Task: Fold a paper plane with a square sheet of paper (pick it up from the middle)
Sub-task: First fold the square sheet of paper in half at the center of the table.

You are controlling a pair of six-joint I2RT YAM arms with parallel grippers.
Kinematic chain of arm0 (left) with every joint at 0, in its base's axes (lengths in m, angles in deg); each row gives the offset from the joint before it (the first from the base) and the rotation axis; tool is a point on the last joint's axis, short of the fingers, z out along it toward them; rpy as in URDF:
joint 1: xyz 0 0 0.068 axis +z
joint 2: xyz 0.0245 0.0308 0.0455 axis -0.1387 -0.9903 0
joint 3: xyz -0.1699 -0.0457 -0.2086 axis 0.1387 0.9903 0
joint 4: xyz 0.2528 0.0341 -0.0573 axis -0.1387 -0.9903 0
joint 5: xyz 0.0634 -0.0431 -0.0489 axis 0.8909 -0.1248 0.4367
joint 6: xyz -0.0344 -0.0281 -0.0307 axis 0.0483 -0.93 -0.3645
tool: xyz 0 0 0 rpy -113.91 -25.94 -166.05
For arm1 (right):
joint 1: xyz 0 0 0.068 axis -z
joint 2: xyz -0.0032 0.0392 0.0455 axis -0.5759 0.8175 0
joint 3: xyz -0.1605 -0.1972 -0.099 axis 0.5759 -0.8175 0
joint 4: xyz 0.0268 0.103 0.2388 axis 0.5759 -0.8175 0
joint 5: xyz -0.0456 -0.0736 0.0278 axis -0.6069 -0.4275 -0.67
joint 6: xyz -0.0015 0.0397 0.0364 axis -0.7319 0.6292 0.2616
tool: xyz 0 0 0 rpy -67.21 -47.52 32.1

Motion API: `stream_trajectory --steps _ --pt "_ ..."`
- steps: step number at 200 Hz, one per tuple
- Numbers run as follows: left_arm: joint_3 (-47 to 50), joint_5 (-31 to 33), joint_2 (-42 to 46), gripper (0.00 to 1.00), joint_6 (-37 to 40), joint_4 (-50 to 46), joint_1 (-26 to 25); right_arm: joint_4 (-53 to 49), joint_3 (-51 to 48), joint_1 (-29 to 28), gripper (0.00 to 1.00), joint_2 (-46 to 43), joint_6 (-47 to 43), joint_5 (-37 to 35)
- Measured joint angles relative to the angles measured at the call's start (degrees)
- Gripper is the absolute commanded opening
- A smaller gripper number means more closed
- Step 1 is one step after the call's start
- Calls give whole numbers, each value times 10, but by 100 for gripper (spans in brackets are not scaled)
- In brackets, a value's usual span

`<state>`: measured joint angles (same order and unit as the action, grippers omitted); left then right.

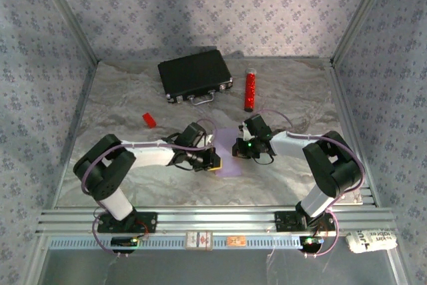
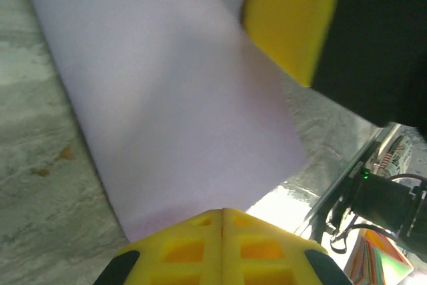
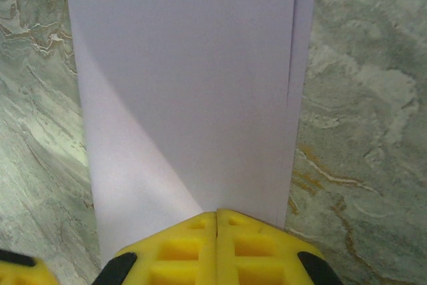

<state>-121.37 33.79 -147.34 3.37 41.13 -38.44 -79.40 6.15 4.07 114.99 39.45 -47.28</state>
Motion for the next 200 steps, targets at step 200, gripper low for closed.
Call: stream_trajectory --steps 200 --pt "17 15 -4 6 9 21 -15 -11 -3 7 0 -6 0 0"
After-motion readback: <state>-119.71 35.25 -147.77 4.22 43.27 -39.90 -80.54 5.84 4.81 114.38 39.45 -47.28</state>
